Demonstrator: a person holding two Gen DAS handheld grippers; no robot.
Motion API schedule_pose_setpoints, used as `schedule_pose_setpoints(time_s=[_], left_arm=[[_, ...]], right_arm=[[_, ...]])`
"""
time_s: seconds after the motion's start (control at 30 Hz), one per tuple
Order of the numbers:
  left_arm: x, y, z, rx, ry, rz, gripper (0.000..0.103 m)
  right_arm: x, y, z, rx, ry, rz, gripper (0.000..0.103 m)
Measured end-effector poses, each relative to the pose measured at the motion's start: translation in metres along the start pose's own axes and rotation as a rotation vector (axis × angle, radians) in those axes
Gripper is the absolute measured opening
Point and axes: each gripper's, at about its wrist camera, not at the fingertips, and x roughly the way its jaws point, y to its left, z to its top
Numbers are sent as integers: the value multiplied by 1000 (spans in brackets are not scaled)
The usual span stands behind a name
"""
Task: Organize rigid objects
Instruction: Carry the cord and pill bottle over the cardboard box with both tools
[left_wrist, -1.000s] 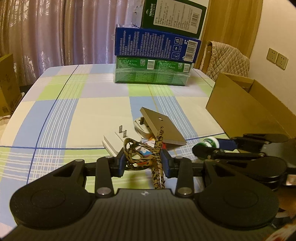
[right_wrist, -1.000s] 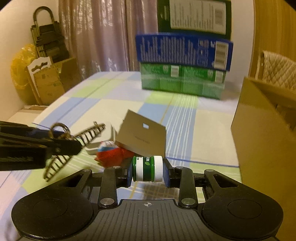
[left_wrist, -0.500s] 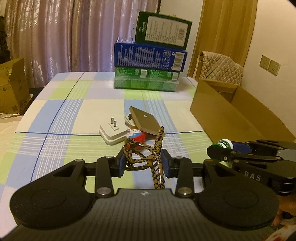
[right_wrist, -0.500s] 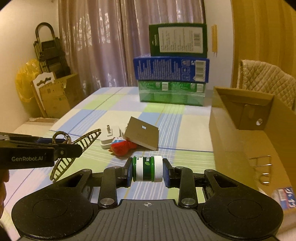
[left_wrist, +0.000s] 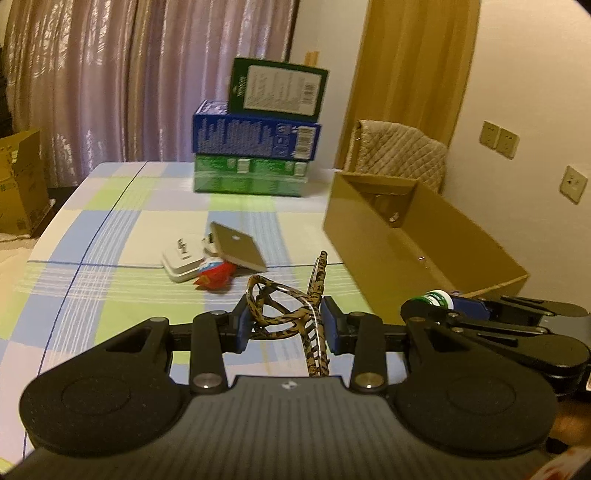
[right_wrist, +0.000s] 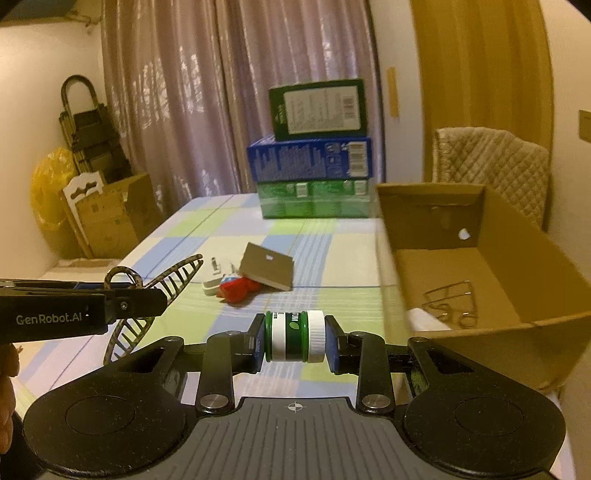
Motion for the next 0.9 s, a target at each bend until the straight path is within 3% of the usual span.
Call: schedule_pose_setpoints(time_s=[0.17,0.4,0.63,0.9], left_arm=[[-7,-22,8,25,-18,-42,33],[3,-62,28,64,-30,-115,33],[37,-109,49,115,-17,-185,33],[94,-148,65,142,38,-230,33]], right_arm=[[-27,-22,12,64,-37,-22,29],[-49,-60,40,50,-76,-92,29],[-44,-122,58,68,-49,-161,29],[-21,-173,54,104,19,-186,29]])
